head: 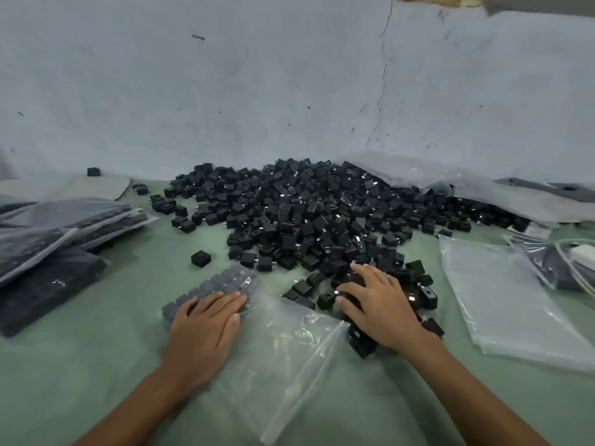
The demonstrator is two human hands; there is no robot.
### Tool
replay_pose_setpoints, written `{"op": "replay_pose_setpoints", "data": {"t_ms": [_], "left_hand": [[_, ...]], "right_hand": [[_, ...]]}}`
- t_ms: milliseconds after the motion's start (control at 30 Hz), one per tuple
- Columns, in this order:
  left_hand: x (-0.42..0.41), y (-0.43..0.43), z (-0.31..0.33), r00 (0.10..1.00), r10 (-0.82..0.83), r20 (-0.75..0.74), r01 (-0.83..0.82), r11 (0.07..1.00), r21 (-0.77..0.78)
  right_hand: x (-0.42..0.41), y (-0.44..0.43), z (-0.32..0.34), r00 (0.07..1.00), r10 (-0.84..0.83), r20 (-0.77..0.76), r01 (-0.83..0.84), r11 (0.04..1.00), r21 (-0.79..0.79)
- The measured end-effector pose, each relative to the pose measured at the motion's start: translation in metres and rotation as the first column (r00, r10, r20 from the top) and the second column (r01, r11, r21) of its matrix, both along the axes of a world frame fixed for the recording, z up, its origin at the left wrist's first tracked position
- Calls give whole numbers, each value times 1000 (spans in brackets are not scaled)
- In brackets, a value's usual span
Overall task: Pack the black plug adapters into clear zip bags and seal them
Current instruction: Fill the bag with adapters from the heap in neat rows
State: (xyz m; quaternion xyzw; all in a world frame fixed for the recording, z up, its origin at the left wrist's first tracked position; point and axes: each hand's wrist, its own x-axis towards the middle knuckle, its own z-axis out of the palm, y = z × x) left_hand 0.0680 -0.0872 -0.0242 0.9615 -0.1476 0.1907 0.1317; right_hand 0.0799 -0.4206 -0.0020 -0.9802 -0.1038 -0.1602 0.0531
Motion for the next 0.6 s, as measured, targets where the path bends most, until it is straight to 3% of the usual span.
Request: {"op": "replay_pose_setpoints", "data": {"t_ms": [100,200,267,433,600], "left_hand": [[-1,0,1,1000,0,-2,0,1000,-4],[-3,-1,4,1000,-1,-1,1,1000,-2],[-3,-1,4,1000,-5,-9,5,1000,1],[-1,-1,4,1000,-6,-9,6,1000,-4],[-1,0,3,1000,2,-11,-2,1000,16]], "right_hand": [[-1,-1,4,1000,14,-22,-11,994,108],[-9,-3,9,1000,12,5,-13,995,101],[-22,-4,7,998,-32,56,28,997,66],[-68,-2,-18,975,-77,207,37,981,191],[-77,1,-41,996,-40,75,34,997,72]]}}
